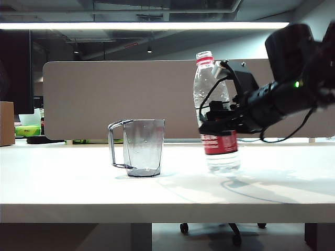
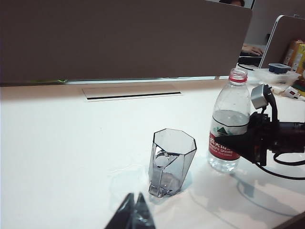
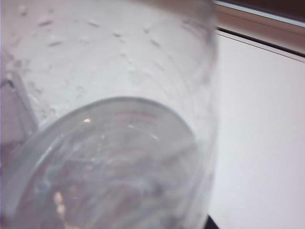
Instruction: Pick up the mineral water bottle on the table and pour water into the mug until it's half full.
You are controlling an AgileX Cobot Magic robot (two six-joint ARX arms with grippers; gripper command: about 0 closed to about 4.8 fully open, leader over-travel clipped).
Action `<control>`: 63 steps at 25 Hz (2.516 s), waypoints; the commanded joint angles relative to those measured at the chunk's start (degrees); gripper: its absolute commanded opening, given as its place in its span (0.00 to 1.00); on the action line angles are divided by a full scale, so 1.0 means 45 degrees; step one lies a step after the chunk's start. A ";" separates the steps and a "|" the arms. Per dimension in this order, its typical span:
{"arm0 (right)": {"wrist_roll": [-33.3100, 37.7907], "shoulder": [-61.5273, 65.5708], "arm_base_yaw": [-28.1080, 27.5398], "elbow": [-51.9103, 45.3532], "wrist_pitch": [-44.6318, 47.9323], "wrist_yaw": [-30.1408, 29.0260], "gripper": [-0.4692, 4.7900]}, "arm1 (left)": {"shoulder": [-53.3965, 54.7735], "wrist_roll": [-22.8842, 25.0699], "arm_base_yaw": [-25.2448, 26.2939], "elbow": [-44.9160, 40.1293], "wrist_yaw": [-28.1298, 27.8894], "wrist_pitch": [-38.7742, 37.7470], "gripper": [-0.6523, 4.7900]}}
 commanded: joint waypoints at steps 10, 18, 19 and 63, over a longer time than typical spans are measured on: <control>-0.6518 -0.1851 0.0889 0.4056 -0.8111 0.4211 0.59 | 0.0019 0.0044 -0.0005 0.0024 -0.0039 0.0146 0.11; -0.8908 -0.1841 0.1923 0.5440 -1.0001 0.6596 0.59 | 0.0019 0.0044 -0.0005 0.0024 -0.0039 0.0141 0.11; -0.8976 -0.1841 0.1996 0.5518 -1.0088 0.6727 0.59 | 0.0019 0.0039 -0.0005 0.0024 -0.0039 0.0146 0.11; -1.3950 -0.0889 0.2633 0.6654 -1.0822 1.0928 0.59 | 0.0019 0.0044 -0.0005 0.0024 -0.0039 0.0146 0.11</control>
